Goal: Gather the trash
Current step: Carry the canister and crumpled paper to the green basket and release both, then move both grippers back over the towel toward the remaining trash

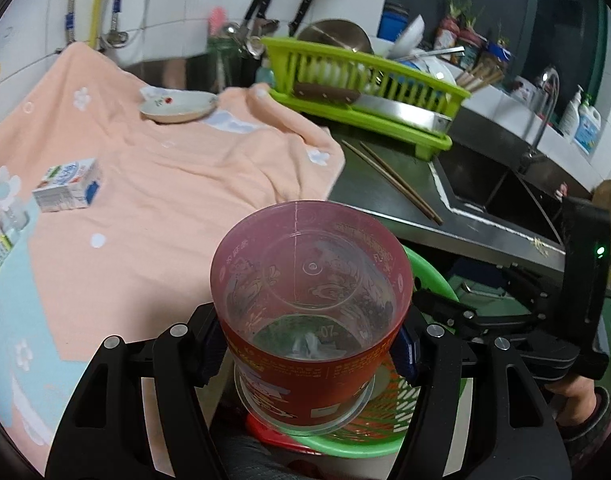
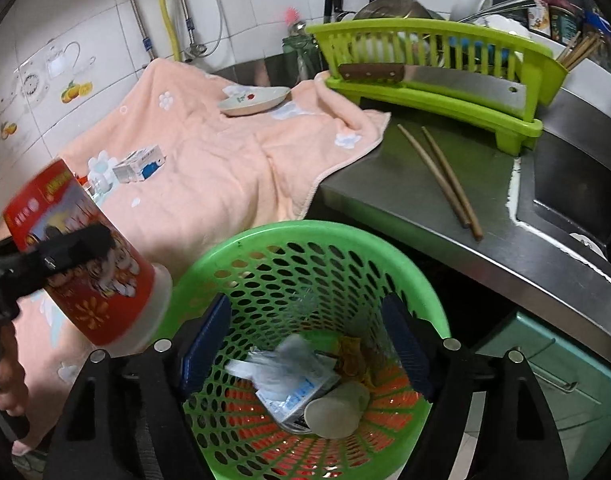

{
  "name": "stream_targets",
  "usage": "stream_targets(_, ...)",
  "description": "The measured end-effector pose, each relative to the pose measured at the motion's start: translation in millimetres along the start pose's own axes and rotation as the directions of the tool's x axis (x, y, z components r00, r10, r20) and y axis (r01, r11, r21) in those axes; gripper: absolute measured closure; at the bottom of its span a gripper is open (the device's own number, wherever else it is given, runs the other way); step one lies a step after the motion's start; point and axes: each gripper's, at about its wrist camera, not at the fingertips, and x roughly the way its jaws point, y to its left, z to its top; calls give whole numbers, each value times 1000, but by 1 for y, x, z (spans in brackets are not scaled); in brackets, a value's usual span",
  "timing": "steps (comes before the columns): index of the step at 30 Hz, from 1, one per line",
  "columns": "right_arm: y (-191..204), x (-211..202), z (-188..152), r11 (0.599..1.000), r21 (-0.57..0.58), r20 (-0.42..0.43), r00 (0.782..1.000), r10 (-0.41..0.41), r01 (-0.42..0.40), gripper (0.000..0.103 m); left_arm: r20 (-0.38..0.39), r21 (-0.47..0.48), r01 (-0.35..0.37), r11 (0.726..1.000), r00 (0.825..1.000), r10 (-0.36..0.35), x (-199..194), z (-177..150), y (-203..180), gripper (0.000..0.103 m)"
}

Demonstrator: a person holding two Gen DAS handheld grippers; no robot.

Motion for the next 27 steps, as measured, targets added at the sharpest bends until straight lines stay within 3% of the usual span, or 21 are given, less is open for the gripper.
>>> stream_targets(7, -3, -4, -3, 1000, 9, 8, 1000, -6, 6, 24, -60, 2, 34, 999, 998, -33, 19, -8, -7, 35)
stream_targets(9, -4, -3, -3, 1000, 12, 6, 1000, -5, 5, 24, -65, 8, 42, 999, 997, -41, 20, -9, -8, 27)
stream_targets(19, 5, -2, 4, 1000, -6, 15, 1000, 7, -7, 24, -45, 2, 36, 999, 998, -35, 8, -8, 1, 27)
stream_targets(27, 16, 0, 14, 999, -38, 18, 1000, 19, -19, 24, -1, -37, -11, 999, 1000, 11, -14, -5, 29, 27)
